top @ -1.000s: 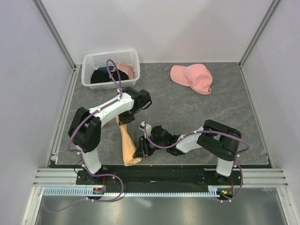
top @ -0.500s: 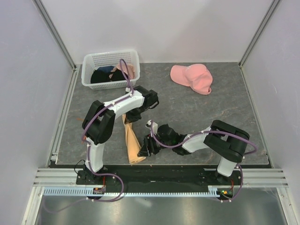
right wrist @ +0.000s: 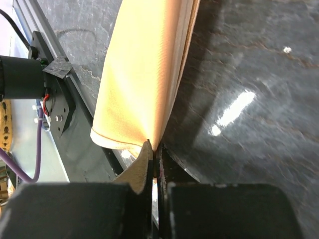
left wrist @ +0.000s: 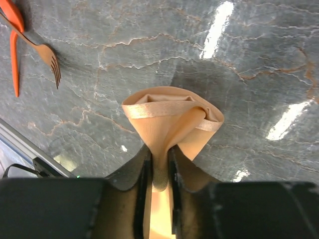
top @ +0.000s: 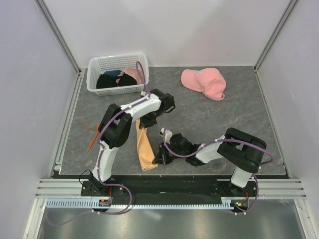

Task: Fold the napkin into a case and place the utensils inside
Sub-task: Turn over the smaller rectangle folded napkin at the center of the board, then smooth out the smaller rectangle-folded napkin at the center of the board, then move the smaller rectangle folded napkin to the center of the board, then pick up the fork from the corner of the board, then pass from the left arm to the right

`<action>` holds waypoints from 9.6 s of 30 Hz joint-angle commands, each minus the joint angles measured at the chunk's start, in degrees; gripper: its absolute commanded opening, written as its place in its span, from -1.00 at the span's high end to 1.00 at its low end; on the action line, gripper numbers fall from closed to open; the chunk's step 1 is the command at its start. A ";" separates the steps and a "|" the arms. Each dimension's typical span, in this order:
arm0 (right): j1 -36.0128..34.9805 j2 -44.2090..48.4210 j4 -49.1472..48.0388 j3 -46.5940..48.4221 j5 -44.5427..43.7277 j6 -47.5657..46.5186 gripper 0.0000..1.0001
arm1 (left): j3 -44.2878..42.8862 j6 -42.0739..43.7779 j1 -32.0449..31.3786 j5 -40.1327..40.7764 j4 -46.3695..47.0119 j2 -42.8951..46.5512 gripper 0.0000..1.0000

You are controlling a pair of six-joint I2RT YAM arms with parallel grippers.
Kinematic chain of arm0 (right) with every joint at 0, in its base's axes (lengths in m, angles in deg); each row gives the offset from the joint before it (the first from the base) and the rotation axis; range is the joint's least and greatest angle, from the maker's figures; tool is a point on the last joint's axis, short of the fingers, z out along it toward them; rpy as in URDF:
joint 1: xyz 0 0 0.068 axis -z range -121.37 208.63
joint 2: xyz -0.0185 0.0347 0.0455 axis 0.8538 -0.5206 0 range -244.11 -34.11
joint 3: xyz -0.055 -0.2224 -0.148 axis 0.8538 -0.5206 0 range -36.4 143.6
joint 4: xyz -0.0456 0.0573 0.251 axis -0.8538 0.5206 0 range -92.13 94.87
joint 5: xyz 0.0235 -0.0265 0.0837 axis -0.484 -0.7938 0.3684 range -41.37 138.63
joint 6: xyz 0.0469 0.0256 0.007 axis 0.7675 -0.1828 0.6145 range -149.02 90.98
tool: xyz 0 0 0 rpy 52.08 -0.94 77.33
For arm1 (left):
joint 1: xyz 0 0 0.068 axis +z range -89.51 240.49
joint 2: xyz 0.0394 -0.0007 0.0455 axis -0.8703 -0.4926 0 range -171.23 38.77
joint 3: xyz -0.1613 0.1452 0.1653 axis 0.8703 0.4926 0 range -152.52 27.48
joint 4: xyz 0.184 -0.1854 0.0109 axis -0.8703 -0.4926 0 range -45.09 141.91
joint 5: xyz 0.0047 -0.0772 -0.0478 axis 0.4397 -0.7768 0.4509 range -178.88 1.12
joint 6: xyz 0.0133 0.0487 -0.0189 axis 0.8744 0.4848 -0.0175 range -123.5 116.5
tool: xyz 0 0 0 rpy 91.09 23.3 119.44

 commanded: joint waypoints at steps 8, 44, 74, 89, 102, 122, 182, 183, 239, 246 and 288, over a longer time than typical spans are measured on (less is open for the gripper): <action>3.52 2.21 -4.88 -8.56 -0.16 3.84 1.00 | -7.88 4.76 -1.92 -3.15 -6.49 9.36 -0.01; 2.47 25.08 36.52 5.48 -8.51 -5.82 -0.28 | 11.20 21.29 5.38 -38.30 38.07 7.35 0.63; 0.97 14.42 29.56 2.67 -10.17 -5.99 0.46 | 11.63 26.39 10.12 -39.01 38.52 9.88 0.51; -2.54 13.82 24.75 6.03 -7.10 0.50 0.38 | 28.50 24.02 11.97 -39.28 37.99 33.79 0.35; 2.81 13.71 24.64 -3.02 -9.30 -1.25 0.40 | 39.05 22.61 15.66 -37.78 30.43 57.09 0.21; 26.20 27.51 56.99 12.36 -21.37 -12.51 -0.26 | 39.06 16.81 16.71 -40.25 31.74 53.23 0.04; 17.50 13.84 58.05 21.05 -42.16 -16.70 0.21 | 47.85 12.40 44.82 -36.19 39.12 49.98 -0.12; 17.58 12.68 56.83 22.10 -42.78 -17.85 0.22 | 47.50 13.29 45.71 -37.07 39.56 49.54 -0.12; 16.79 16.53 49.78 27.56 -25.56 -25.17 -0.48 | 27.28 -2.19 59.17 -15.89 26.91 12.79 0.96; 16.79 18.73 53.30 27.91 -23.89 -19.46 -0.85 | 30.70 6.61 59.34 -24.24 33.32 32.17 0.96; 7.83 17.33 60.72 35.98 -0.88 -28.49 1.00 | 37.84 26.44 18.83 -56.48 39.66 65.53 0.60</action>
